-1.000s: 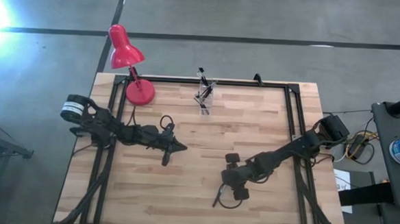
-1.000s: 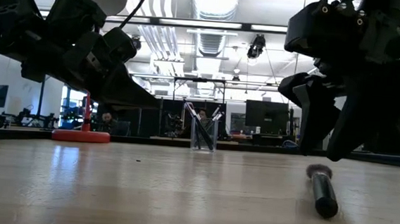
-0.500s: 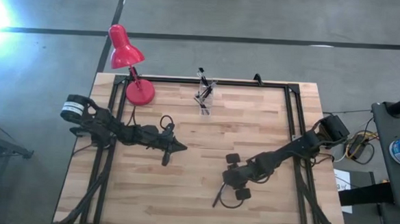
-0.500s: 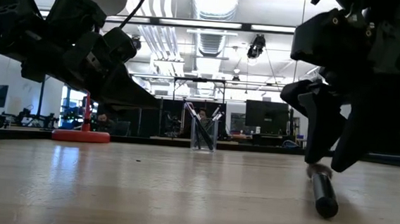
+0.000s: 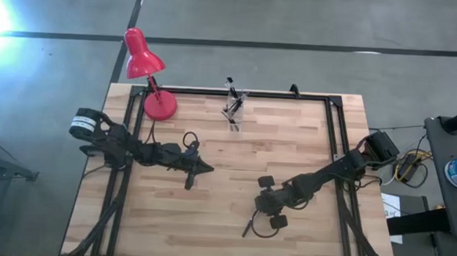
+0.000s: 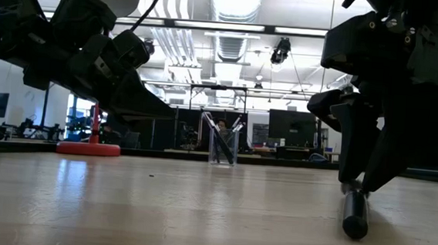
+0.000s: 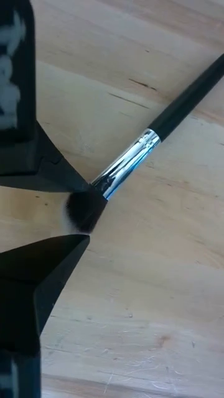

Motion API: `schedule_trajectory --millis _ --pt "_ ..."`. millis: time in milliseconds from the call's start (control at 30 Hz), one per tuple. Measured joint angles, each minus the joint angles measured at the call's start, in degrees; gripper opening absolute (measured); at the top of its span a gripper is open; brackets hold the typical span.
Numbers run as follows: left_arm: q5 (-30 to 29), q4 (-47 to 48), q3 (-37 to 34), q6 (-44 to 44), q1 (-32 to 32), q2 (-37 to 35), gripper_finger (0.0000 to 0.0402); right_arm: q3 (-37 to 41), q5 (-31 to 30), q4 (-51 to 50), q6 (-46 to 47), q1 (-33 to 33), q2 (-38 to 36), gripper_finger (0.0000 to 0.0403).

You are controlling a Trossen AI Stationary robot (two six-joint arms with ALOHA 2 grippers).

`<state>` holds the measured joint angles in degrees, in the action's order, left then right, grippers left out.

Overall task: Put items in baskets/containers
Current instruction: Put the black powder brush into the transparent organizer

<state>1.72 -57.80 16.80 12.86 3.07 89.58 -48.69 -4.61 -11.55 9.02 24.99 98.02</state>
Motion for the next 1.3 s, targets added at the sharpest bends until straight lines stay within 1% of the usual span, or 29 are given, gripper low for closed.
schedule_trajectory --millis 400,500,600,700,833,933,1033,1167,1300 --pt "0.07 0.02 0.0 1.17 0.0 0.0 0.0 0.58 0.12 0.45 -0.55 -0.04 0.0 0.0072" --pt "0.06 0.02 0.0 2.28 0.0 0.0 0.0 0.76 0.12 0.55 -0.79 -0.44 0.04 0.0055" --pt "0.77 0.19 0.01 3.41 0.0 0.0 0.0 0.75 -0.37 0.59 -1.73 -0.95 0.07 0.003" --pt "2.75 1.77 0.6 5.11 0.37 0.0 0.0 0.1 -3.36 0.33 -3.61 -1.02 0.07 0.0012" --pt "2.9 5.93 2.98 5.33 2.43 0.0 0.0 -2.0 -7.89 -0.04 -7.05 -1.01 0.07 0.0009" --pt "2.93 10.56 6.06 5.79 4.57 0.0 0.0 -3.92 -11.75 -0.18 -10.37 -1.01 0.07 0.0008" --pt "1.75 13.91 9.1 6.38 6.64 0.0 0.0003 -5.96 -16.15 -0.22 -13.61 -1.01 0.07 0.0008" --pt "0.77 13.16 11.11 8.16 8.2 0.0 0.003 -8.67 -23.02 -0.13 -17.75 -0.98 0.07 0.0008" --pt "-0.94 10.31 11.39 10.19 8.82 0.0 0.0063 -11.26 -27.43 -0.15 -21.1 -1.01 0.07 0.0008"
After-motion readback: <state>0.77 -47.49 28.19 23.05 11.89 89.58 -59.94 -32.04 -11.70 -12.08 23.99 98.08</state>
